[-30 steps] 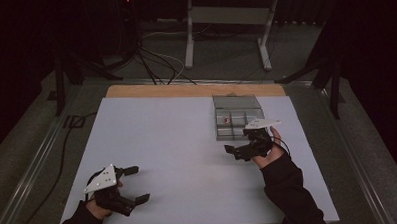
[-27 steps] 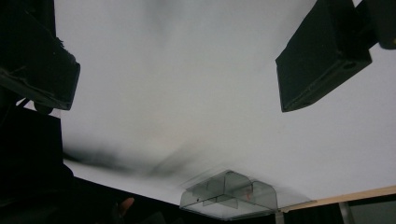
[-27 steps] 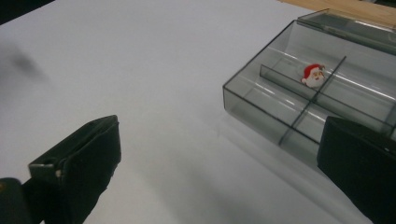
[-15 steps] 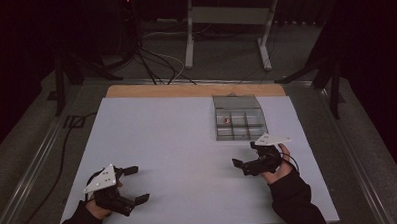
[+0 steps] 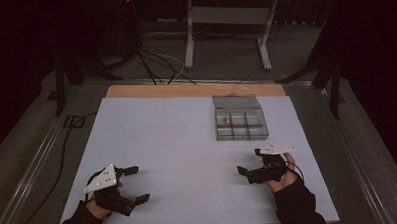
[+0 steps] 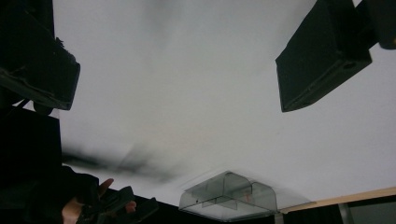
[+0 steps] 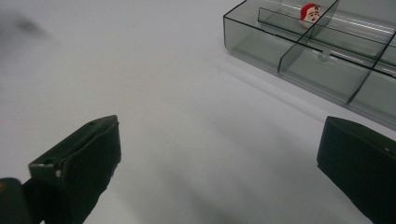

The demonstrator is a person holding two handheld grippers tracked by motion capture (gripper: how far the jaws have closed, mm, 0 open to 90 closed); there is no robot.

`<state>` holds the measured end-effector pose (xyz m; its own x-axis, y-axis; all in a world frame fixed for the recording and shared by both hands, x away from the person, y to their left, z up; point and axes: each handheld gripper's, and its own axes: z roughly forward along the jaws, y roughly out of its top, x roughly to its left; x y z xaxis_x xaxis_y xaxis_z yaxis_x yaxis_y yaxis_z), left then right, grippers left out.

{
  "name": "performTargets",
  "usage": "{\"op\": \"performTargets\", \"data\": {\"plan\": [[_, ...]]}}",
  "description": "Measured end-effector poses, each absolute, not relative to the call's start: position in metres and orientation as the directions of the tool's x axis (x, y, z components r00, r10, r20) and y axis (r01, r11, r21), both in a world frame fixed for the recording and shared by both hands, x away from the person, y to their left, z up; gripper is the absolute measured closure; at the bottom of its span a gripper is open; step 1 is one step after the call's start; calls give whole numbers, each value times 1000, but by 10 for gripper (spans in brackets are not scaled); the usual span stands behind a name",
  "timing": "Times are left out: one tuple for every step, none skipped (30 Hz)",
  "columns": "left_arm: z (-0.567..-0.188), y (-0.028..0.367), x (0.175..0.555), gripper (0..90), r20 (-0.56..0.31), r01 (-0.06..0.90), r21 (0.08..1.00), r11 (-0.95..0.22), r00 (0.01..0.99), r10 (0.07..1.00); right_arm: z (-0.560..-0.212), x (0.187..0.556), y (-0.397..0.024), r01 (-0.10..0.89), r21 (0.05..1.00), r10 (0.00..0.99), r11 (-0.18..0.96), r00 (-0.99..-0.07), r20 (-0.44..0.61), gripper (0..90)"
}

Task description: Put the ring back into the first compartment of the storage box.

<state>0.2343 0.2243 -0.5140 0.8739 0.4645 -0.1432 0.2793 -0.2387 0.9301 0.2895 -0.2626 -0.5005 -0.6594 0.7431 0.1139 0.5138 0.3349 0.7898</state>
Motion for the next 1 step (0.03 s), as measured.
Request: {"op": "performTargets", "data": {"plan": [[-514,224,234,5,-143,279,930,-239,874,465,-501,290,-263,515,788,743,337,-660,114,0]]}}
